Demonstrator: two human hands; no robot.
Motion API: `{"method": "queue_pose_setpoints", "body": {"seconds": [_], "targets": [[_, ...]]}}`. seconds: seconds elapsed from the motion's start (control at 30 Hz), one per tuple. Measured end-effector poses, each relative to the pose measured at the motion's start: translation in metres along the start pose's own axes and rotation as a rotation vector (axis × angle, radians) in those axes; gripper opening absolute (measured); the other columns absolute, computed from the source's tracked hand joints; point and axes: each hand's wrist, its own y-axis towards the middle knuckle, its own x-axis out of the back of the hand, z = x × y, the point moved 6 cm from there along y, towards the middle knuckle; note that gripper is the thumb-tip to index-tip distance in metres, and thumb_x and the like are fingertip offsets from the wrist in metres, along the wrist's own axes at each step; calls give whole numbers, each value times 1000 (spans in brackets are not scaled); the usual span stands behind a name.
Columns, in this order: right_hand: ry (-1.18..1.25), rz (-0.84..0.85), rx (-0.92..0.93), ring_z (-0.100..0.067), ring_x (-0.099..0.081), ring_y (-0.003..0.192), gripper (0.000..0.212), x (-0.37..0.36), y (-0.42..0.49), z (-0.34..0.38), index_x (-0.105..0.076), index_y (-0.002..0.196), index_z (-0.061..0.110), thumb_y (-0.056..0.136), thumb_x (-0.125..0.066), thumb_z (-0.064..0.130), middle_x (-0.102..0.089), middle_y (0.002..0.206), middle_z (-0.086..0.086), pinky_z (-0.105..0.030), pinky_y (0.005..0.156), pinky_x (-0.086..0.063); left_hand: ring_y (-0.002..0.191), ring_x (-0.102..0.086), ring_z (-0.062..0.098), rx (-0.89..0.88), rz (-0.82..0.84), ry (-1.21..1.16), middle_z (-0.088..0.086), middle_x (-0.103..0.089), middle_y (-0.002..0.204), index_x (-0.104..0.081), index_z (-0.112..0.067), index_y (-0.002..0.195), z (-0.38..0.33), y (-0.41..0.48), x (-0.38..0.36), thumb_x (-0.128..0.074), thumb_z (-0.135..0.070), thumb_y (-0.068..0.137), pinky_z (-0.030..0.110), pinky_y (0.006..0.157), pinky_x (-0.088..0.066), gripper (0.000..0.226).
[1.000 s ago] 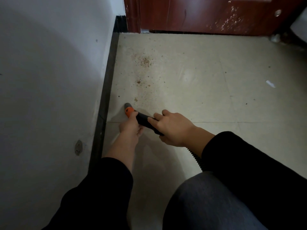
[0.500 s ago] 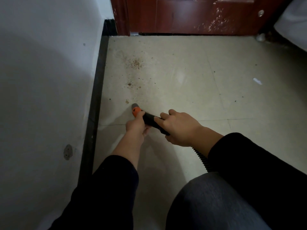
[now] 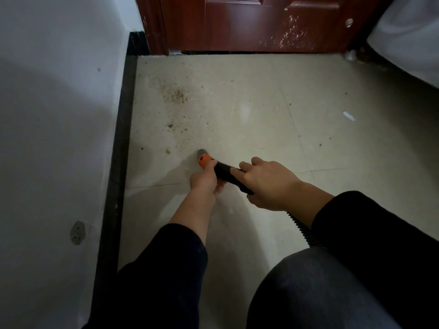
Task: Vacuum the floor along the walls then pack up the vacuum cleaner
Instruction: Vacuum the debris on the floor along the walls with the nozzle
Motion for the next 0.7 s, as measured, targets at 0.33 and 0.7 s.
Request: {"method": "queue_pose_setpoints", "body": {"seconds": [0.33,0.7], "targets": [[-26,-22,10,-25,-47,100,47,2,21,12,-38,138,12,93,-51,17,-50,118,-7,-33,62,-32,69,-65,19,-17,-21,-83,16,-67,104,-54,-4,104,-16,10,14,-61,-30,94,27,59,-54,29],[-44,-33,87,-27,-47,102,52,9,44,44,-36,140,10,92,-52,16,-49,122,-9,-35,61,-32,84,-68,22,-29,-88,-124,17,-67,112,-55,-1,123,-25,15,56,-59,-30,95,26,55,-52,41]]}}
